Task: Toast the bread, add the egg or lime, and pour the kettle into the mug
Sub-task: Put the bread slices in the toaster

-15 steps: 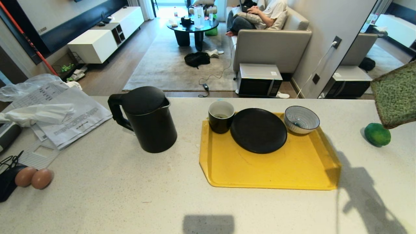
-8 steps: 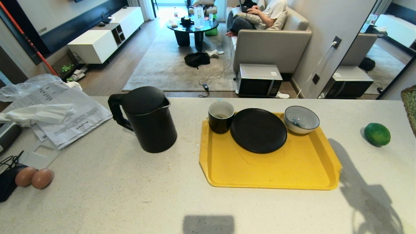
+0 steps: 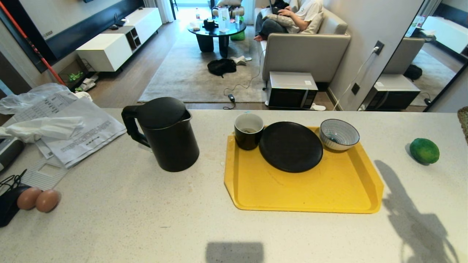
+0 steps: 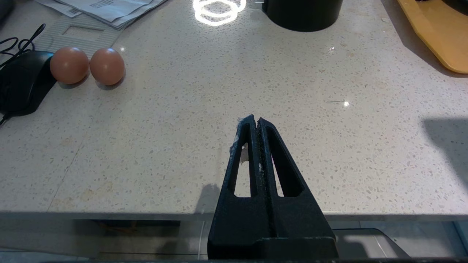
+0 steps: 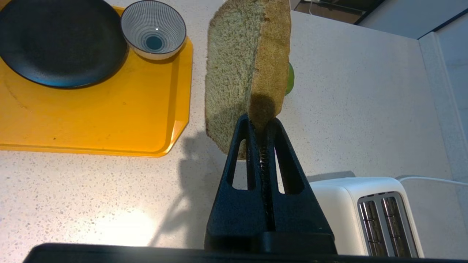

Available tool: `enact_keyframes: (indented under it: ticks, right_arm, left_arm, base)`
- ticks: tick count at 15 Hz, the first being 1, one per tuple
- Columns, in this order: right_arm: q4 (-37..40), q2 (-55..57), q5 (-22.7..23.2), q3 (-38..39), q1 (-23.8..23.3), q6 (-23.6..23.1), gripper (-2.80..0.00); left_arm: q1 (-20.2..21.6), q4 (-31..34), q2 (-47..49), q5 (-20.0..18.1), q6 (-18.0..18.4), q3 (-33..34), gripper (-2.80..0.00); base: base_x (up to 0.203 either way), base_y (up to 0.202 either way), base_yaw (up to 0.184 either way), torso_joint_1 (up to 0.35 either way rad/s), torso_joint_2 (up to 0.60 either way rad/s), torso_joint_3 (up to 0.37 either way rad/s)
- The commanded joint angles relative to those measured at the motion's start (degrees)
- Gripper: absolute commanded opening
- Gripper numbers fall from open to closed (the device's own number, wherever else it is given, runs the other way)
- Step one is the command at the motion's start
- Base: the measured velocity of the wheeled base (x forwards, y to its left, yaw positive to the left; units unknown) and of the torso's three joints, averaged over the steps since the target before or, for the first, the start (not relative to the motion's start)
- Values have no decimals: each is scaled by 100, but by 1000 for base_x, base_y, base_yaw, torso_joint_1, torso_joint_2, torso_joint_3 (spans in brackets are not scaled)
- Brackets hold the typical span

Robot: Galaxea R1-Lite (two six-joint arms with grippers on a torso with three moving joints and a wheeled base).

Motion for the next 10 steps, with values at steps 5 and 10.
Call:
enact_keyframes:
  ticks: [5,10]
  right_arm:
    - [17,-124,-230,130,2,-13,-280]
    - [9,-155,-240,260,2,-17,-280]
  left_arm:
    - [0,0,5,-3,2,1,-280]
    - [0,0,5,4,2,1,-280]
  base:
    - [0,0,0,0,0,0]
    - [0,0,0,0,0,0]
